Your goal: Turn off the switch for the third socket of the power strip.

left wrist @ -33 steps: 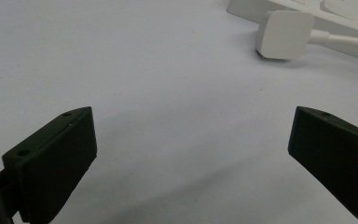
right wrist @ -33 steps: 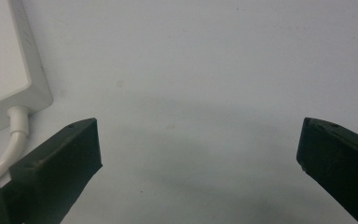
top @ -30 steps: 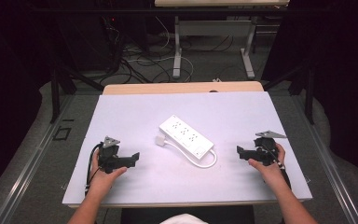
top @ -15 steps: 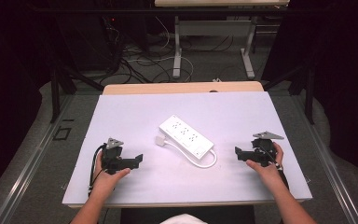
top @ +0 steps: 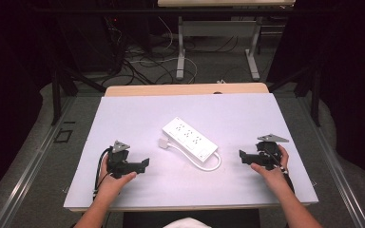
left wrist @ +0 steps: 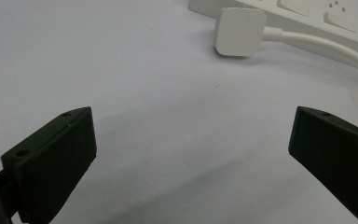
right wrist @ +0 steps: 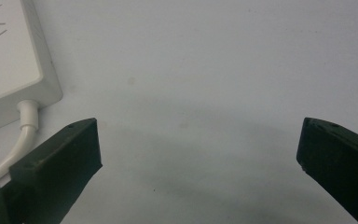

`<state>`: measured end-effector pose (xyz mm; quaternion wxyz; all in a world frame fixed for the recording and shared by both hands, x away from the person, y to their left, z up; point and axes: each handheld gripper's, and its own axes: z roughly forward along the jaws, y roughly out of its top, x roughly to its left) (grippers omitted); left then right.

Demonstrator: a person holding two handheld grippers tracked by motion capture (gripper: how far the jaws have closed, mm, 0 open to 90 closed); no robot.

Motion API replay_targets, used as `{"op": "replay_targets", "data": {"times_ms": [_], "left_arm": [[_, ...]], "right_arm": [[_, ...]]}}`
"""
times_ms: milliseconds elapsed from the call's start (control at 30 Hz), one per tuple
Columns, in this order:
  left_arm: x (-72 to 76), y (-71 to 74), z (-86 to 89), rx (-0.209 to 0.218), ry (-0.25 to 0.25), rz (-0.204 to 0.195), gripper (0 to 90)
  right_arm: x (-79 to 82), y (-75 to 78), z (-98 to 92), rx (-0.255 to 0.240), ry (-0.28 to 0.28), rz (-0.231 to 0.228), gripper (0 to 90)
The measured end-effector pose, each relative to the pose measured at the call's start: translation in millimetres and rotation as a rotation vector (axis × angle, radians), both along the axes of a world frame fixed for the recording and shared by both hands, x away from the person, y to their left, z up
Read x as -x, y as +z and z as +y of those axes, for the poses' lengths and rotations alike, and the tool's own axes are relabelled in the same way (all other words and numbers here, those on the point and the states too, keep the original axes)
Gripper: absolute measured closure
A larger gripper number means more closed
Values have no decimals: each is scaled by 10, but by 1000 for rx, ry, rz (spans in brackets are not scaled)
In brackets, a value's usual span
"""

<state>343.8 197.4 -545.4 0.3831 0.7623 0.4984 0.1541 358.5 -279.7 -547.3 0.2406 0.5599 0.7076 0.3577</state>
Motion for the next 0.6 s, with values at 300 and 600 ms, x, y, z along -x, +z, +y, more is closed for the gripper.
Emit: {"op": "replay_targets", "data": {"times_ms": [300, 600], "left_arm": [[56, 34, -118, -14, -26, -7, 77], [84, 81, -220, -21, -34, -16, 166]], "right_arm": [[4, -2, 8, -5, -1, 5, 0], [6, -9, 14, -3, 6, 3, 0]]}}
